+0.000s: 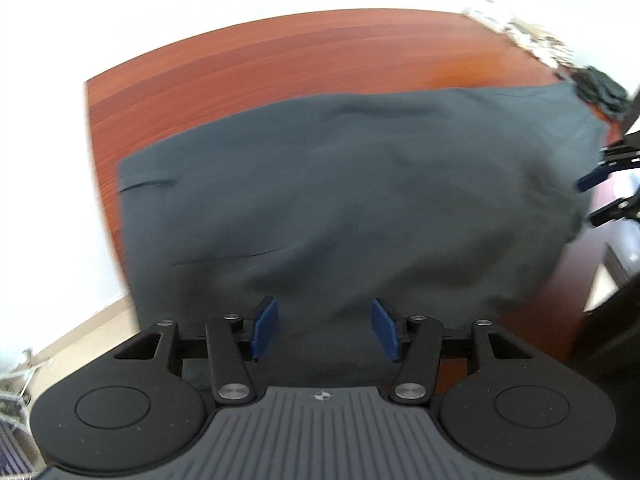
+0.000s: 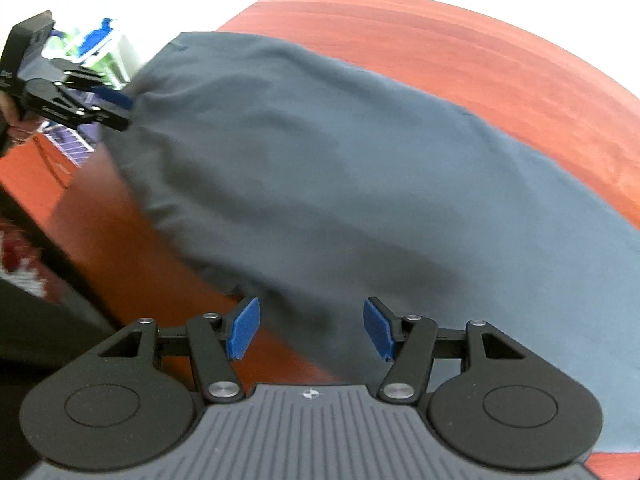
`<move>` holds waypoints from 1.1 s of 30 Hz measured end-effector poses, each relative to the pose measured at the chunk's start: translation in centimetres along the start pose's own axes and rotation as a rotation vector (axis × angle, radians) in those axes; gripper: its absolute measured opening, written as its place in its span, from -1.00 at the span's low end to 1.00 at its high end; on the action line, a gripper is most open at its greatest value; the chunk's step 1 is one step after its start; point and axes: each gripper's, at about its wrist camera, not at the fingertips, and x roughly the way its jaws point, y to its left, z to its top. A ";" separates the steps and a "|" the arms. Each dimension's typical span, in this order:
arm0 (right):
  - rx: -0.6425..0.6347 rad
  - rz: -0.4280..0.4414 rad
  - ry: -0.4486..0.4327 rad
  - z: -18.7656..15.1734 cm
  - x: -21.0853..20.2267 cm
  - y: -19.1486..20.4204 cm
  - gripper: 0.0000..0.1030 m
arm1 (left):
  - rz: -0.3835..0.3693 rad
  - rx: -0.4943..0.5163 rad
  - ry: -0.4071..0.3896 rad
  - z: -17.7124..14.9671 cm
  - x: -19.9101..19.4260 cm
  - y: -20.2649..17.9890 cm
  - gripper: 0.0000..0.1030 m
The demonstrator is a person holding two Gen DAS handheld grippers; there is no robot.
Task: Fold clothes
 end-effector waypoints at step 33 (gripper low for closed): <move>0.056 0.079 -0.155 -0.7 2.7 2.5 0.26 | -0.038 0.318 0.002 0.0 5.8 -13.0 -0.75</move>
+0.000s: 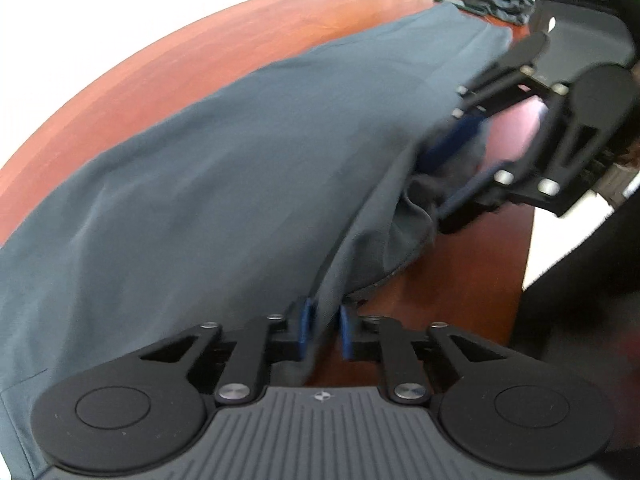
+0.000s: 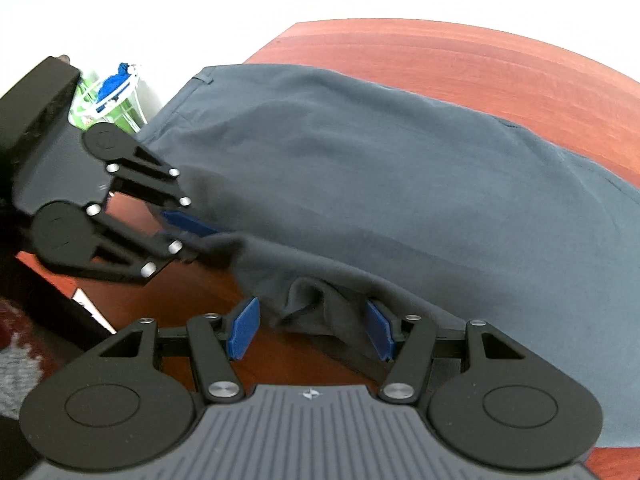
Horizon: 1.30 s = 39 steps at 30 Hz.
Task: Fold clothes
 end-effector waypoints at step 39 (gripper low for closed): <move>0.009 0.113 0.057 -1.9 -0.1 2.7 -0.77 | 0.169 -0.198 0.097 -5.8 -4.3 9.3 -0.74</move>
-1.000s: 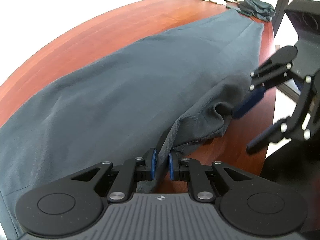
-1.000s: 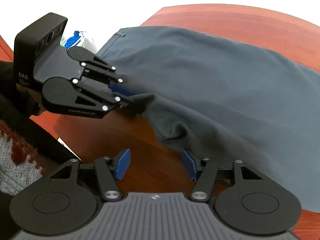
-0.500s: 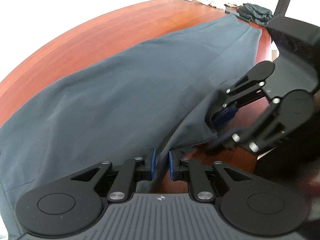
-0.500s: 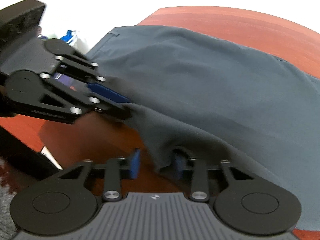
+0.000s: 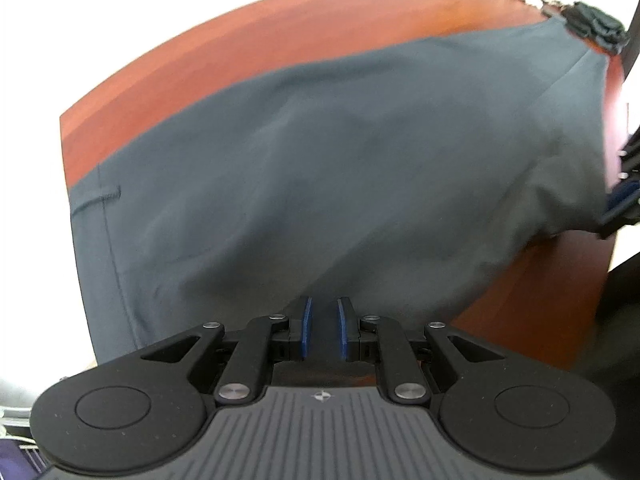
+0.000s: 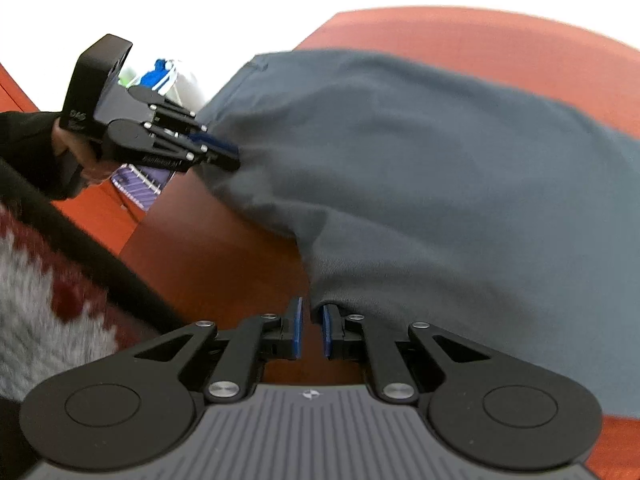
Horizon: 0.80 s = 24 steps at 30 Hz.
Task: Fold clothes
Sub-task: 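Grasp the trouser edge with the left gripper while the right gripper grasps nearby, then pull the held trouser edge over the trousers with the left gripper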
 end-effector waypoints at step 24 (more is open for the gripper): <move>-0.097 -0.157 0.081 3.3 2.5 0.7 -0.35 | 0.033 -0.046 -0.030 -0.3 0.6 2.8 -0.68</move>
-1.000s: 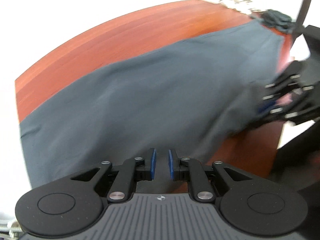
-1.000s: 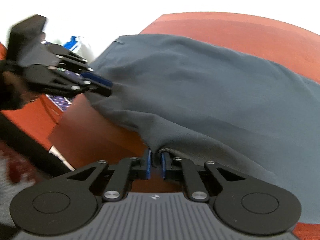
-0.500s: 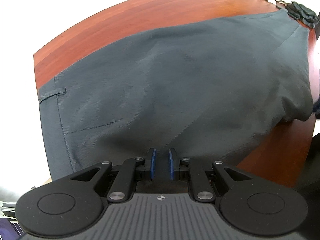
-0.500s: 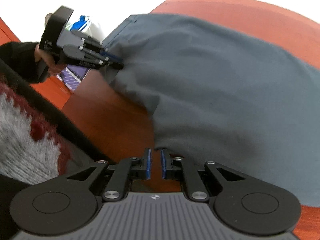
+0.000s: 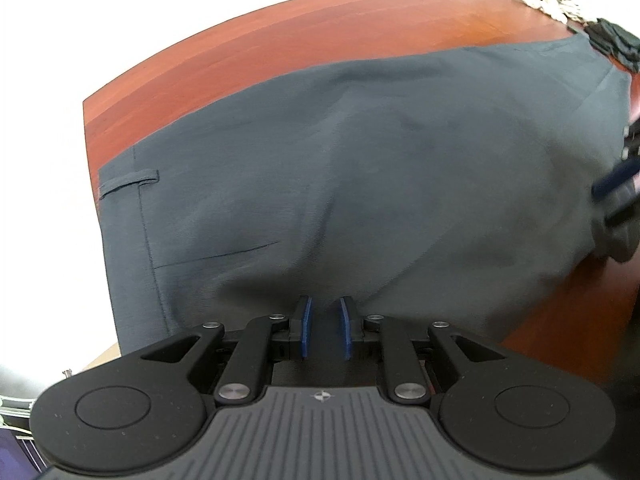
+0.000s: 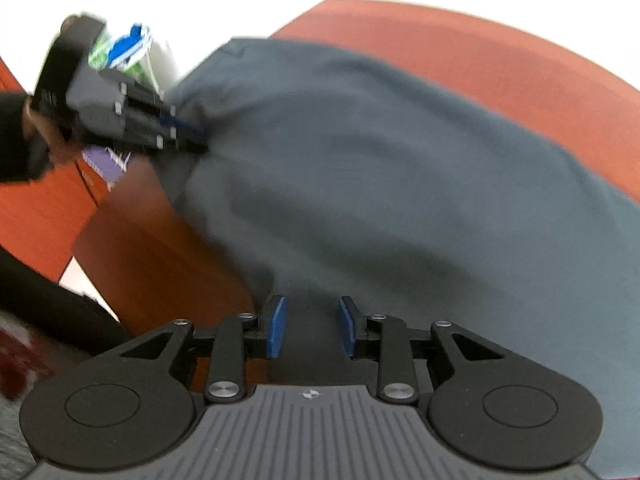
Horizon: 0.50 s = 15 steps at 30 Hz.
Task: Fold clothes
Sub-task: 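Pull the held trouser edge over the trousers with the left gripper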
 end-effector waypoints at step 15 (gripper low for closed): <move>0.034 -0.041 -0.014 -0.7 -2.6 -1.5 -0.16 | 0.006 -0.043 -0.041 1.1 -0.4 2.0 -0.67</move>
